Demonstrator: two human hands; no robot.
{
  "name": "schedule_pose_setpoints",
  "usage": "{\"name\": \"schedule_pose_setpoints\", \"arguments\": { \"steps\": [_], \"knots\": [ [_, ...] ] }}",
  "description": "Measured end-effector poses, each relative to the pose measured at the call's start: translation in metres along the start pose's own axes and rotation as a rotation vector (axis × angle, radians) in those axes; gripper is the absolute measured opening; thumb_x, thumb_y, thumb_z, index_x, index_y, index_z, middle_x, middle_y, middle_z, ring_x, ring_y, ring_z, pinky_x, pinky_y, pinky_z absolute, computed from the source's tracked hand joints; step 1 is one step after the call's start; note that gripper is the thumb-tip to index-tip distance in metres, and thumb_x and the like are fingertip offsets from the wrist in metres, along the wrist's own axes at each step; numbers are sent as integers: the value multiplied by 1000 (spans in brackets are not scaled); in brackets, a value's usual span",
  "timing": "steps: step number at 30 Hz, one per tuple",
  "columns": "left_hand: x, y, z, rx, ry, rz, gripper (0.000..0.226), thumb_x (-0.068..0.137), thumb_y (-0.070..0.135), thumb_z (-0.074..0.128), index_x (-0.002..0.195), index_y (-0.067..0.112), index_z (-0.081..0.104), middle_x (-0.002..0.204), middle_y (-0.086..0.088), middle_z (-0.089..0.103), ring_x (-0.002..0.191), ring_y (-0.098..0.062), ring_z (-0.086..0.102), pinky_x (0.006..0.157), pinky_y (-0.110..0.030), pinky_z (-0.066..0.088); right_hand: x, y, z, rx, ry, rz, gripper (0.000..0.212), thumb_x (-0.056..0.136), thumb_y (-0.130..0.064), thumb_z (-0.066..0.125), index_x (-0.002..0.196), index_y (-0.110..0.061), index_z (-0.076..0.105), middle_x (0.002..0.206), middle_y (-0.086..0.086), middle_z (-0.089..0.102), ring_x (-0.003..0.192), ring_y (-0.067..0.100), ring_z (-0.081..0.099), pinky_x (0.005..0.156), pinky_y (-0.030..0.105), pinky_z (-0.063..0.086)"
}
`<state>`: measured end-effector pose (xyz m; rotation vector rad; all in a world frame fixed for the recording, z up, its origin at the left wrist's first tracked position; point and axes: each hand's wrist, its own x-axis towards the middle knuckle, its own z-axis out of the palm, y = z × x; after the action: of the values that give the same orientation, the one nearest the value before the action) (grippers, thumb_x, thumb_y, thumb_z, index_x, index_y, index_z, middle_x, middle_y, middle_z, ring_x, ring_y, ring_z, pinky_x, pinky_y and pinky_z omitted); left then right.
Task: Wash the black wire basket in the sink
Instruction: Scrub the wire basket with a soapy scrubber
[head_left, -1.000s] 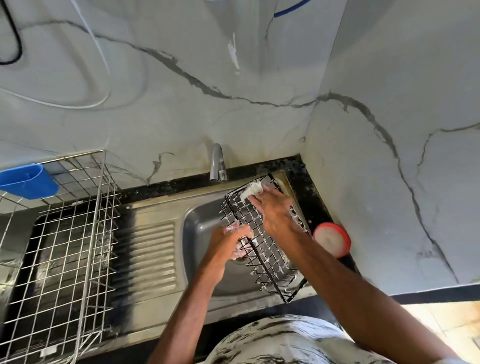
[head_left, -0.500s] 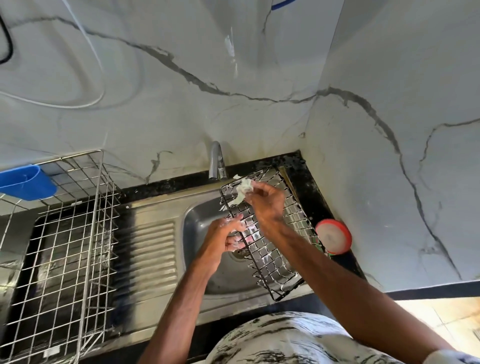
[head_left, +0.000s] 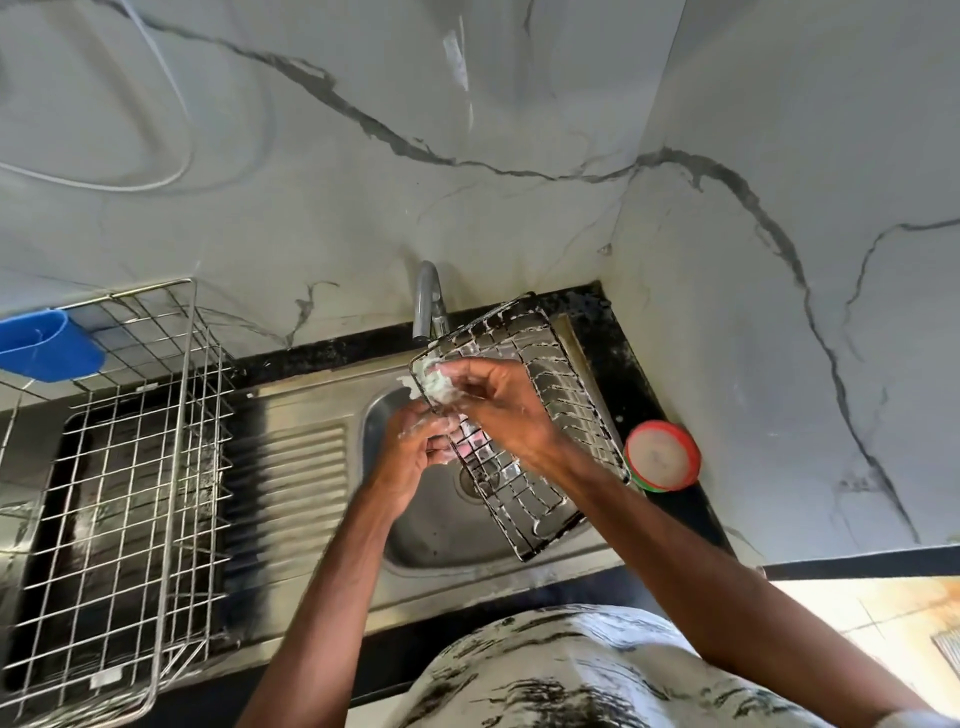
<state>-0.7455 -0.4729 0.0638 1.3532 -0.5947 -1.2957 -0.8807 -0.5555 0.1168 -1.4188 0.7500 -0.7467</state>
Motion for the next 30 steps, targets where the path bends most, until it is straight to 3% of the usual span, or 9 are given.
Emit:
{"name": "schedule_pose_setpoints", "arguments": {
  "steps": [3,6,8,14,18,20,23,26,30],
  "knots": [
    [0,2,1,-45,25,34,55,63,32,84,113,15,68,98,-11,68,94,-39,54,87,-61,45,-5,6,-6,-22,-6,1,36,83,12,72,117,2,69,112,16,74,98,29,74,86,44,61],
    [-2,8,4,5,27,31,83,59,35,84,132,4,59,103,-5,75,88,-26,71,82,-48,60,-12,11,-14,-26,-45,101,36,82,9,74,116,-1,70,110,13,75,94,22,75,82,38,61],
    [-2,11,6,21,27,26,89,60,37,85,136,2,56,104,-6,74,90,-24,69,82,-45,58,-17,16,-20,-121,-101,111,36,82,6,75,116,-4,71,108,9,76,92,17,75,81,33,61],
    [7,17,9,-59,36,19,56,69,37,83,123,25,71,106,-10,71,97,-35,57,84,-49,49,-19,13,-30,-189,-123,103,31,84,11,72,112,-4,72,112,10,74,91,16,74,76,28,59],
    [10,14,15,-160,52,-13,38,86,18,79,122,17,66,97,-5,75,102,-37,41,76,-45,40,4,-24,-22,-88,-28,28,30,84,12,72,101,-13,72,110,0,73,101,16,74,83,25,59],
    [10,13,18,-196,63,-24,25,96,7,68,119,15,63,87,3,78,105,-36,39,80,-51,40,10,-34,-15,-97,21,12,27,82,8,76,97,-13,71,100,-6,72,97,10,74,87,24,59],
    [9,13,19,-234,93,-42,25,95,7,69,118,13,63,90,1,78,106,-35,42,89,-57,36,12,-34,-7,-145,81,-36,29,80,7,78,101,-11,69,93,-5,73,84,1,72,81,20,59],
    [8,14,18,-237,109,-31,21,93,9,72,112,14,64,92,0,78,106,-35,43,89,-58,36,10,-26,-4,-177,128,-68,40,79,8,79,110,-15,67,99,8,77,90,16,75,81,27,61],
    [4,25,16,-157,45,21,52,71,33,83,117,17,67,100,-11,69,91,-35,47,87,-58,39,-4,-18,3,-292,123,-155,35,85,3,77,119,-5,72,111,3,76,90,6,75,75,21,61]
  ]
}}
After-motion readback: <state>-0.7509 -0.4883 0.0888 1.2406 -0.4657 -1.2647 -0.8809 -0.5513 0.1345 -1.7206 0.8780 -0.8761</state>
